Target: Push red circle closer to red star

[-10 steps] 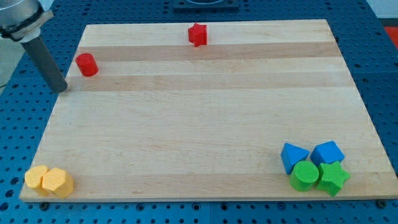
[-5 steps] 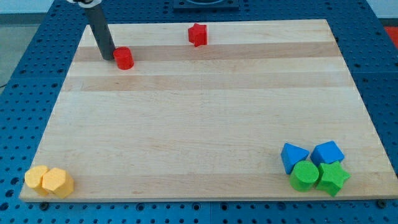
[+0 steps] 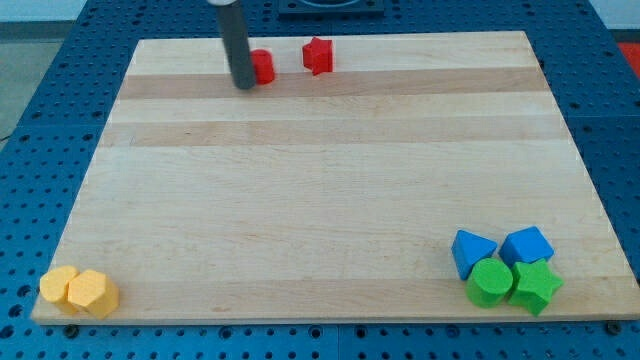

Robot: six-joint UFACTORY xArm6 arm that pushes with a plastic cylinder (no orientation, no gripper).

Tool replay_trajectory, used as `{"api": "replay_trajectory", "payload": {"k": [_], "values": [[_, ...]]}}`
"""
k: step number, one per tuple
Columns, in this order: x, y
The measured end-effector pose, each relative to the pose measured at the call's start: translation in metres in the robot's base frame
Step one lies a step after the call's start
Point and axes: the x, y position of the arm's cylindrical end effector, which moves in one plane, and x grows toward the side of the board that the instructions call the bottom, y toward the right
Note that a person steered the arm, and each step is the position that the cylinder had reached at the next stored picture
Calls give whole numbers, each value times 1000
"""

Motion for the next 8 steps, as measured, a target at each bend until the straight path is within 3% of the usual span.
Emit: {"api": "replay_trajectory", "payload": {"k": [3, 5, 6, 8], "values": [[-29, -25], [-51, 17], [-28, 5], [-14, 35]]}}
